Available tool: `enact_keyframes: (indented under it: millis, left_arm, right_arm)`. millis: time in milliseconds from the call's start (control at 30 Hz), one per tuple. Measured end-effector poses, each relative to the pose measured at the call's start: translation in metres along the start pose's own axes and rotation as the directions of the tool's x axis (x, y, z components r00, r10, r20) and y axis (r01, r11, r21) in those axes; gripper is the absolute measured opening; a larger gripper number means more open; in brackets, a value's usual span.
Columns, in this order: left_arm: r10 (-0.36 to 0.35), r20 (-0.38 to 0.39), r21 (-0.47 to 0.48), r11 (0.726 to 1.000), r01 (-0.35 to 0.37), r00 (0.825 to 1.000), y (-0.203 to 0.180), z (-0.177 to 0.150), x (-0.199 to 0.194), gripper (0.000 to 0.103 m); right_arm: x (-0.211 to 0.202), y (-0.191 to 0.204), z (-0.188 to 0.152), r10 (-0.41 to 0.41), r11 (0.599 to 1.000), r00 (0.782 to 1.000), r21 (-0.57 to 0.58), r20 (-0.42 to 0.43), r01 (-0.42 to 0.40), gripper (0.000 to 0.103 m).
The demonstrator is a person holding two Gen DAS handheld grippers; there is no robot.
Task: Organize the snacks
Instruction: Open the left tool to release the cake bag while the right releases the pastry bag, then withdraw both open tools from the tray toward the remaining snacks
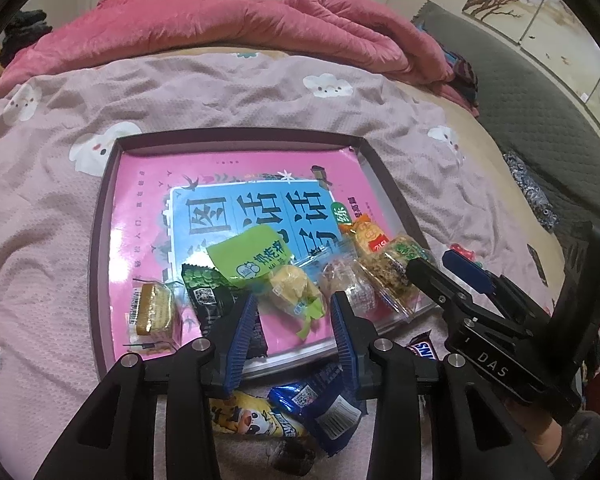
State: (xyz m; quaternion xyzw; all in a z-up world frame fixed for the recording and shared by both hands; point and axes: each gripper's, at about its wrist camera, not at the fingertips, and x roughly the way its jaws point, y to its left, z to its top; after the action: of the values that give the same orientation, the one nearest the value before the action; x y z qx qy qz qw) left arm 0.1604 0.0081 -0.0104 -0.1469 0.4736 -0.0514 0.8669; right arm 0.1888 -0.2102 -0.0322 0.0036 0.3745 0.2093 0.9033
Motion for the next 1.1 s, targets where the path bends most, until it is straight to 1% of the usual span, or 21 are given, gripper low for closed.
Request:
enact_keyframes:
  millis: [133,267,633,1100]
  left_arm:
    - [-0.003,0.007,-0.008,1.000,0.003,1.000,0.001,0.000,-0.004,0.047]
    - [-0.001,0.013,-0.010,1.000,0.001,1.000,0.002,0.001,-0.007,0.048]
    - [0.009,0.035,-0.017,1.000,-0.008,0.999,0.006,0.001,-0.019,0.058]
    - [0.008,0.073,-0.042,0.999,-0.005,0.997,0.013,-0.001,-0.042,0.060]
  right_arm:
    - [-0.005,0.003,0.001,0.010,1.000,1.000,-0.016,0.017,-0.009,0.064]
    - [-0.010,0.007,0.002,0.015,1.000,0.999,-0.026,0.031,-0.014,0.069]
    - [-0.022,0.010,0.004,0.033,0.999,0.998,-0.034,0.057,-0.031,0.069]
    - [-0.043,0.009,0.008,0.055,0.998,0.994,-0.025,0.098,-0.052,0.070]
